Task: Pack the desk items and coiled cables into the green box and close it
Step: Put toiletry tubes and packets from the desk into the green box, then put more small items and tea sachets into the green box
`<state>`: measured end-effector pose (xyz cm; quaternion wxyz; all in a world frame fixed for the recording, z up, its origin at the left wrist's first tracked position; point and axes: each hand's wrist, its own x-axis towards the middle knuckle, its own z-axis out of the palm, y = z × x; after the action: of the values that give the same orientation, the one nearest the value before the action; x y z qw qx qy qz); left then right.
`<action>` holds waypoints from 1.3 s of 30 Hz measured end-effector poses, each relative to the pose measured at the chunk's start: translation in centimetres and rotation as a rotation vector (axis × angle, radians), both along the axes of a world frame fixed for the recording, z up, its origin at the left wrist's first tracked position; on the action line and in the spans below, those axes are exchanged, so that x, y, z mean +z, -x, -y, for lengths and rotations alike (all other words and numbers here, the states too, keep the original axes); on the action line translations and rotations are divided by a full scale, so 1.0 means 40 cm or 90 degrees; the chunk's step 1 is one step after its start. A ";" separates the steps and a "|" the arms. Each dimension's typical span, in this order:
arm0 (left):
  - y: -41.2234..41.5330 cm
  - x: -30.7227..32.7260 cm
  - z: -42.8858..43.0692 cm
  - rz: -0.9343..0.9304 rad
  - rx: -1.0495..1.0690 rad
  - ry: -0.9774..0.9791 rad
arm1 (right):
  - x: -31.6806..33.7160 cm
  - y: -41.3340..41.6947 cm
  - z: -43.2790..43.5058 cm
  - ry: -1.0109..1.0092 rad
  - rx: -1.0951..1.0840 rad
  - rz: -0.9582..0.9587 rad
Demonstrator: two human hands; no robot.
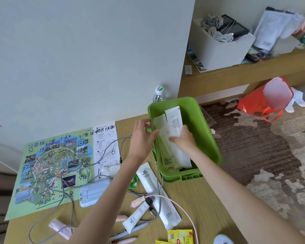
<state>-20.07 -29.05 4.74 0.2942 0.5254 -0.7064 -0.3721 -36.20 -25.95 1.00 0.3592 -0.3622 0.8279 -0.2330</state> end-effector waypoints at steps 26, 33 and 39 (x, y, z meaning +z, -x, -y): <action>-0.149 -0.229 -0.159 0.593 -0.152 -0.023 | 0.102 0.055 -0.300 0.220 0.155 -0.422; -0.100 -0.231 -0.141 0.506 -0.023 -0.208 | 0.072 0.047 -0.299 0.300 0.077 -0.377; -0.069 -0.244 -0.123 0.398 0.096 -0.350 | 0.068 0.041 -0.303 0.318 0.049 -0.381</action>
<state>-17.31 -24.15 -5.02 -0.0591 0.7222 -0.5957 -0.3464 -37.82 -13.84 3.72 0.0110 -0.5216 0.7995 -0.2977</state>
